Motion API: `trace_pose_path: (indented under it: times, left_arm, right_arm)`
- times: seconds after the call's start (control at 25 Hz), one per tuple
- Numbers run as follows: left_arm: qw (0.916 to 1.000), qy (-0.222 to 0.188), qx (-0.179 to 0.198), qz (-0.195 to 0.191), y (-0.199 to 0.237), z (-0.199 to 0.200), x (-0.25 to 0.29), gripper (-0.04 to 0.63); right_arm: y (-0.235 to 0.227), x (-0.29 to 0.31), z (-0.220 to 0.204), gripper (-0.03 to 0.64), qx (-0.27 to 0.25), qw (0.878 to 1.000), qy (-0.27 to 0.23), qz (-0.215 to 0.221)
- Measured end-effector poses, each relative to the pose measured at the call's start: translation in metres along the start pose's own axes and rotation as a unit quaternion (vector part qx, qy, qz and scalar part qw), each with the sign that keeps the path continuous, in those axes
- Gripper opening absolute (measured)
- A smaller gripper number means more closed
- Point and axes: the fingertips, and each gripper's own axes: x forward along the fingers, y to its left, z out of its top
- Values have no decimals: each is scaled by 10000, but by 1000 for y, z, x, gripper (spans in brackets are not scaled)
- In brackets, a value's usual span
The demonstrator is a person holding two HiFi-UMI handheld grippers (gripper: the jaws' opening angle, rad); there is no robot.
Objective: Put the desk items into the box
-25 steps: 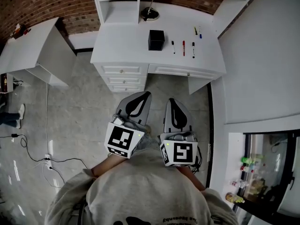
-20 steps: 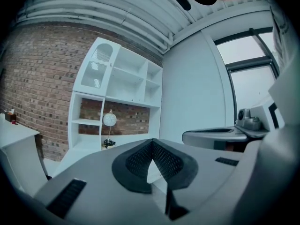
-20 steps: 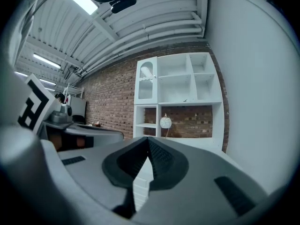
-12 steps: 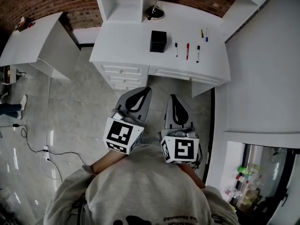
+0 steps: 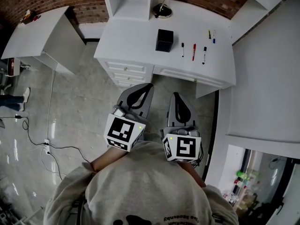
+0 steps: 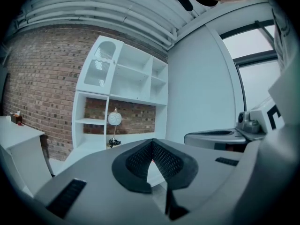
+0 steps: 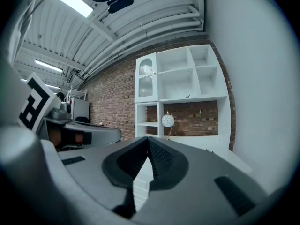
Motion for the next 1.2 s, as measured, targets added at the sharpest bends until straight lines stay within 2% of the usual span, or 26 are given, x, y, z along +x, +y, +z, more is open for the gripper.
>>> trace_pose_path:
  times: [0.32, 1.2]
  left_arm:
    - [9999, 40, 56, -100, 21, 4, 32, 5]
    - [9936, 345, 94, -1071, 109, 11, 213, 5]
  right_arm:
    - [-10, 36, 4, 17, -43, 10000, 2, -12]
    - [-89, 210, -3, 17, -146, 9965, 430, -705]
